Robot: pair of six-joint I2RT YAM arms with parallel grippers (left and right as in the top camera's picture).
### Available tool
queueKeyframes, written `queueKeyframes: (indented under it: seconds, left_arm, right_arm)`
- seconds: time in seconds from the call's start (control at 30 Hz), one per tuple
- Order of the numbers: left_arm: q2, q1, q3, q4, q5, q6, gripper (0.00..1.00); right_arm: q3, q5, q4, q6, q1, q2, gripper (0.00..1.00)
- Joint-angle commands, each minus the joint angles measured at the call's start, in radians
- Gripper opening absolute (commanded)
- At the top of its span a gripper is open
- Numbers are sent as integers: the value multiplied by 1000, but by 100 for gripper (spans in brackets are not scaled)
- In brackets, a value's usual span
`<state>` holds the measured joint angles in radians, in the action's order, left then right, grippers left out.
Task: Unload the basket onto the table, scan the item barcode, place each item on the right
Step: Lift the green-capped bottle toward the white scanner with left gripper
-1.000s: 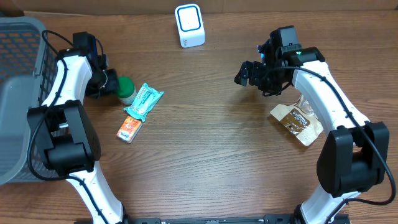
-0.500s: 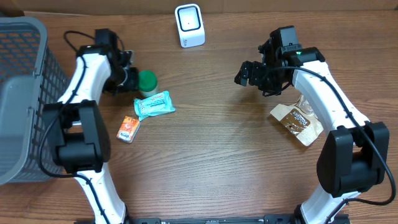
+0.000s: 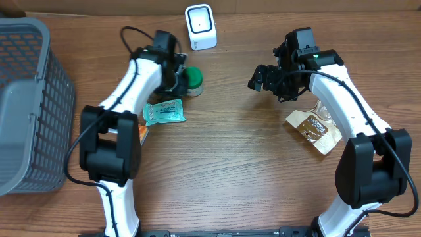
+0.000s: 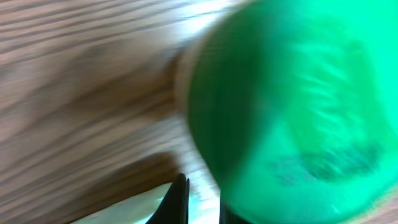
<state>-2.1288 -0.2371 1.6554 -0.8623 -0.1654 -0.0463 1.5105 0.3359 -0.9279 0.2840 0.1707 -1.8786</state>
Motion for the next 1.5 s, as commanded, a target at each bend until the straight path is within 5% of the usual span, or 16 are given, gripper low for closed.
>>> queueKeyframes:
  seconds: [0.0, 0.17, 0.43, 0.63, 0.8, 1.1, 1.47]
  left_arm:
    - [-11, -66, 2, 18, -17, -37, 4]
    - [-9, -98, 6, 27, 57, -119, 4]
    - [123, -59, 113, -83, 61, -111, 4]
    - [243, 36, 127, -12, 136, -100, 4]
    - [120, 63, 125, 93, -44, 36, 4]
    - [-74, 59, 125, 213, -176, 77, 4]
    - [-87, 31, 125, 114, -329, 77, 4]
  right_arm:
    - [-13, -2, 3, -3, 0, -3, 89]
    - [-13, -2, 0, -3, 0, -3, 89]
    - [-13, -2, 3, -3, 0, -3, 90]
    - [-13, 3, 5, -2, 1, -3, 90]
    - [-13, 6, 9, 1, 14, -3, 90]
    - [-13, 5, 8, 0, 27, -3, 90]
    - [-13, 5, 8, 1, 27, -3, 90]
